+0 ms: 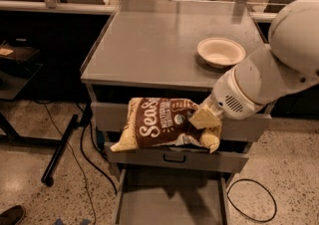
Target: Place brown chip bag into bottom drawer
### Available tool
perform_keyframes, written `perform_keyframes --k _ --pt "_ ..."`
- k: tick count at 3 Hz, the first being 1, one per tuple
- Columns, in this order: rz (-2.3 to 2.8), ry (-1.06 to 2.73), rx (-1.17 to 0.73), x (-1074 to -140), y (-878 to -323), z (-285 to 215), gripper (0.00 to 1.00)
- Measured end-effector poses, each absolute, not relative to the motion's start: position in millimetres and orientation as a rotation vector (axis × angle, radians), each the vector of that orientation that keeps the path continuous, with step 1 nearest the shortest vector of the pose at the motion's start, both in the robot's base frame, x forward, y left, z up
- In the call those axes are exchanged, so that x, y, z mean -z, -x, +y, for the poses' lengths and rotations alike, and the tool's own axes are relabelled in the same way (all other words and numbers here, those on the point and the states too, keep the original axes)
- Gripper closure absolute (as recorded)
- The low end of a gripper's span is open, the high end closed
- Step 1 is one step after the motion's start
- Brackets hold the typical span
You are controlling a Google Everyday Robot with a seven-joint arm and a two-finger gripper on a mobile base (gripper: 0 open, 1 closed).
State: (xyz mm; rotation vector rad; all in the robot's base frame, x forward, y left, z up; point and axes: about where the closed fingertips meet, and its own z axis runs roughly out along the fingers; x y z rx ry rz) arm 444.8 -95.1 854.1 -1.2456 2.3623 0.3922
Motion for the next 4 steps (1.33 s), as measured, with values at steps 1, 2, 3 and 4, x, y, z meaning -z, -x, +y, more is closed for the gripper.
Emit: perform_keyframes --k 1,2,3,4 --pt "2.416 1.218 -0.439 -836.3 -427.3 -94.3 1.00" --pt "2.520 1.151 -0.502 -789.0 -396.1 -89.6 1.00" --pt "2.648 1.105 -0.569 -723.9 -367.4 -88.6 1.00" --pt "2.662 1.105 -0.569 -718.6 -361.7 -89.9 1.00"
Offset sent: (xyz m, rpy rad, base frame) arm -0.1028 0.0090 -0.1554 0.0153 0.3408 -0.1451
